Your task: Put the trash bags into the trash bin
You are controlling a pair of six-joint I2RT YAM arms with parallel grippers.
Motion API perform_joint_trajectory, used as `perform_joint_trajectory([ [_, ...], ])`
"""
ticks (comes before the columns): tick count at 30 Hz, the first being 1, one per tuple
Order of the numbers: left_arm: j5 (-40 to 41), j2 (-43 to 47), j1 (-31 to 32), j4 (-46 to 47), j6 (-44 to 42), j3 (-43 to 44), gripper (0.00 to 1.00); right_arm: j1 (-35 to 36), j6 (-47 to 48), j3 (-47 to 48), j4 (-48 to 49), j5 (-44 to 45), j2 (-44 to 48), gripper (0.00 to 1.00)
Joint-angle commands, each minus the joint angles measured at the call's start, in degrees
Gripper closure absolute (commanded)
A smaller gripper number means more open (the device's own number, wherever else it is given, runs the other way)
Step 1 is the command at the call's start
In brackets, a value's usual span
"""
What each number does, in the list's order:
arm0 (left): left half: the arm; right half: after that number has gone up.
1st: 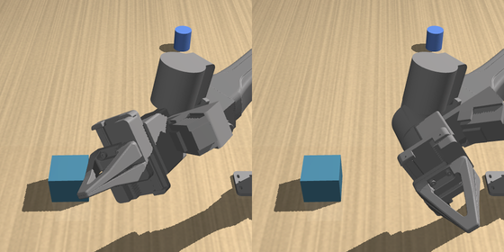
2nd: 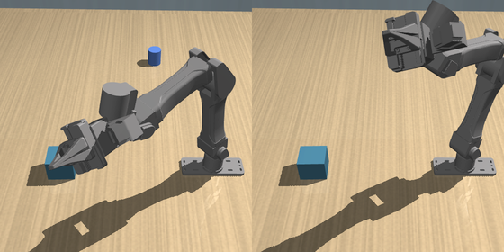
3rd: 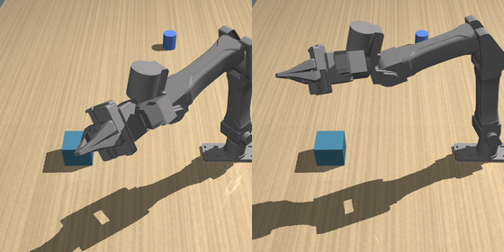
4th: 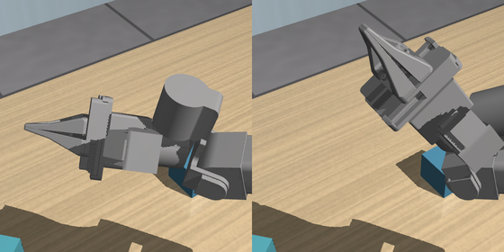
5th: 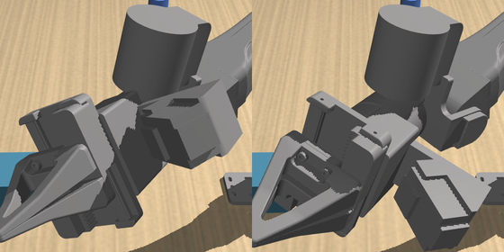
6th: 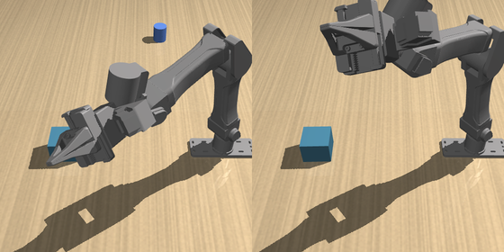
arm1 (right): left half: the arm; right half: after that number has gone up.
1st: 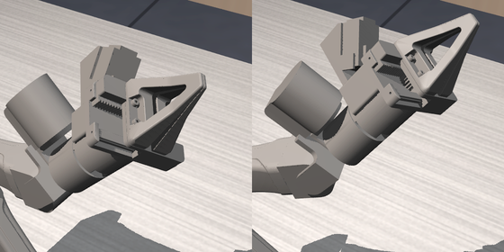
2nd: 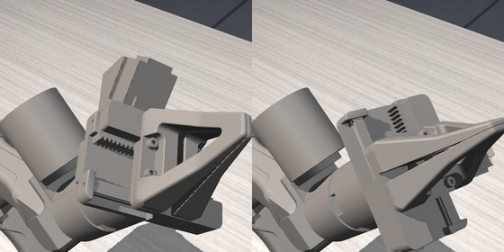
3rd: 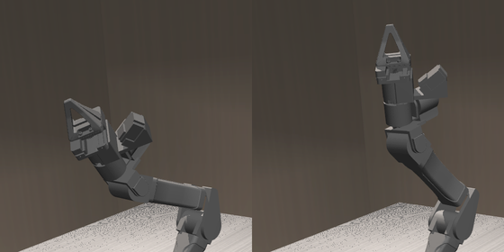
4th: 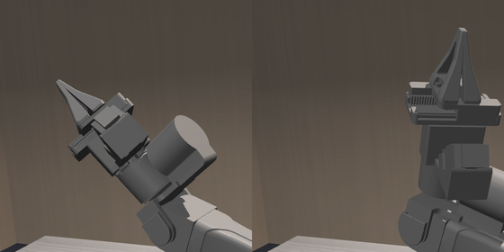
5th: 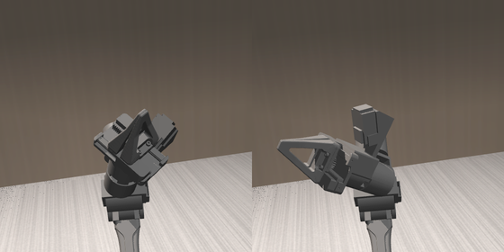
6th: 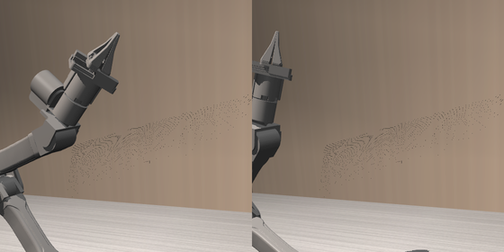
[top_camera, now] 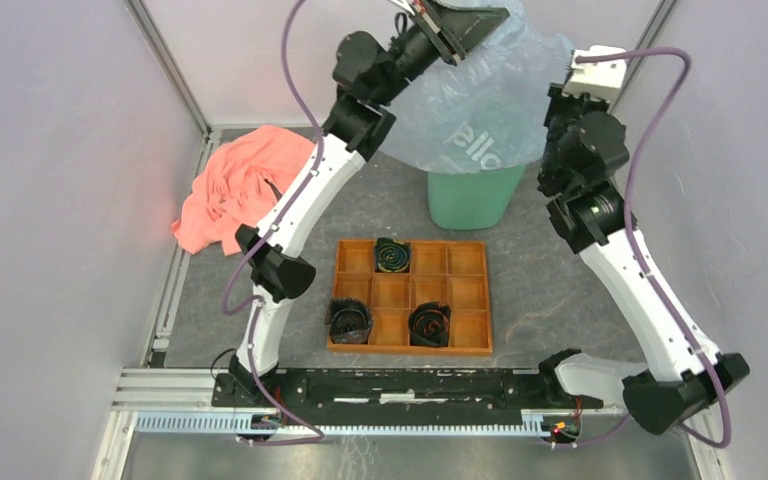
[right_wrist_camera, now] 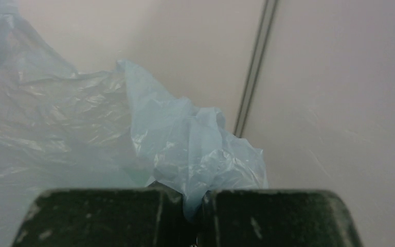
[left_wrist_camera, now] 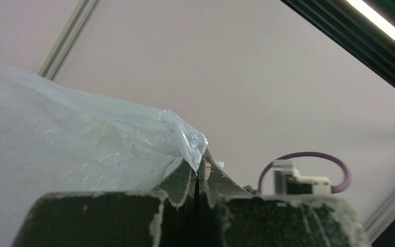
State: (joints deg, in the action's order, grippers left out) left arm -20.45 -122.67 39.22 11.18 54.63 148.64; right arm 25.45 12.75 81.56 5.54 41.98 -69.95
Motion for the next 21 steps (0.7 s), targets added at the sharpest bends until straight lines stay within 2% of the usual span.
perform_joint_trajectory([
  [1, 5.9, -1.5, 2.1, 9.9, 4.7, 0.6, 0.98, -1.7, -0.4, -2.3, 1.9, 3.9, 4.8, 1.00],
  [4, 8.6, -2.0, 3.2, 8.8, 3.2, 0.7, 0.98, -3.0, -0.2, -4.0, 2.4, -5.6, 6.9, 1.00],
  [6, 10.0, -2.0, 3.3, 5.9, 2.7, 0.3, 0.98, -3.6, 0.2, -4.4, 2.1, -13.8, 7.2, 1.00],
  [9, 10.4, -2.1, 3.2, 0.3, 0.3, -0.6, 0.98, -4.0, 0.4, -4.5, 1.0, -21.1, 5.7, 1.00],
  [15, 7.4, -0.1, 1.4, -9.8, -5.1, -3.6, 0.98, -9.2, -9.5, -1.3, 0.1, -48.4, 1.2, 1.00],
  [18, 6.0, 2.1, 0.5, -11.9, -6.6, -6.2, 0.98, -9.6, -15.1, -1.5, 3.8, -55.1, 0.7, 0.96],
  [21, 4.6, 3.2, 0.1, -14.4, -8.5, -6.5, 0.98, -10.4, -18.0, -2.1, 5.5, -56.2, 0.2, 0.92],
])
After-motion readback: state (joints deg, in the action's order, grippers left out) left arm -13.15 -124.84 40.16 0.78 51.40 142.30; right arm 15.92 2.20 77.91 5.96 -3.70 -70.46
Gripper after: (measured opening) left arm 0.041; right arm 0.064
